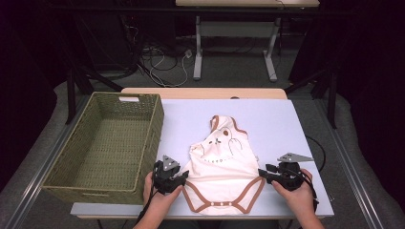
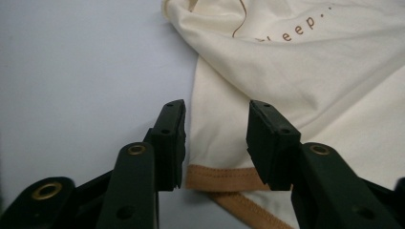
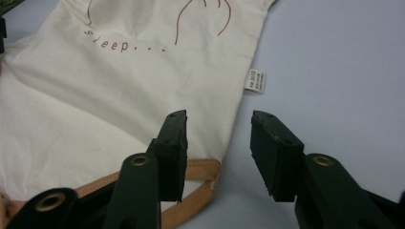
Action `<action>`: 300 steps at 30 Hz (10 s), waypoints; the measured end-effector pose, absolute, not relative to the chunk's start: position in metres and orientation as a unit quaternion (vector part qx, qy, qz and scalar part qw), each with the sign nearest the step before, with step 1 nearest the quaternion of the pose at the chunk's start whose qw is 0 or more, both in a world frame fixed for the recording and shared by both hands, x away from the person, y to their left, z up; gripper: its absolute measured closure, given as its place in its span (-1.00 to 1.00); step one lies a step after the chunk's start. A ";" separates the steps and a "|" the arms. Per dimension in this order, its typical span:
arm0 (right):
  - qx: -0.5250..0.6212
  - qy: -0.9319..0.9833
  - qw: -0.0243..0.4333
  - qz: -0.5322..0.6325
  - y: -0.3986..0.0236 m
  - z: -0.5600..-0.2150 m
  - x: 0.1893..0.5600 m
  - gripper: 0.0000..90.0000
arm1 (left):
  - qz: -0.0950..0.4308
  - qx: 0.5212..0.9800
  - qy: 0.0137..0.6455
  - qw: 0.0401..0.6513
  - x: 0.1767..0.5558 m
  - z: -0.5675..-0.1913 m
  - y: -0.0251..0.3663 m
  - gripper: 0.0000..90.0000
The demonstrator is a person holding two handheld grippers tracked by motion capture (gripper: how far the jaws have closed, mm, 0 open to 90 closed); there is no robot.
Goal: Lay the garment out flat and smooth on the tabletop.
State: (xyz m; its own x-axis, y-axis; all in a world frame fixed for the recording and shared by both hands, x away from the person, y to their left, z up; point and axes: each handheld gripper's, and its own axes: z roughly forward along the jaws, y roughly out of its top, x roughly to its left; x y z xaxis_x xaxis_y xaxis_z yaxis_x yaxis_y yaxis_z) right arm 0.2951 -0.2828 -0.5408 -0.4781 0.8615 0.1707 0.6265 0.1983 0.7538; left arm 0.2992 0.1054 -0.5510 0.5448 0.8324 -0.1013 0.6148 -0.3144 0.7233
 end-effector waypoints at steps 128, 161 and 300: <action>0.520 0.754 0.157 0.370 -0.282 -0.512 0.401 0.99 | 0.146 0.740 0.499 0.427 0.415 -0.530 0.075 -0.24; 0.553 0.723 0.146 0.387 -0.306 -0.542 0.376 0.99 | 0.048 0.784 0.472 0.401 0.433 -0.545 0.021 0.55; 0.513 0.740 0.158 0.406 -0.289 -0.539 0.371 0.99 | 0.060 0.760 0.502 0.409 0.428 -0.517 0.063 0.87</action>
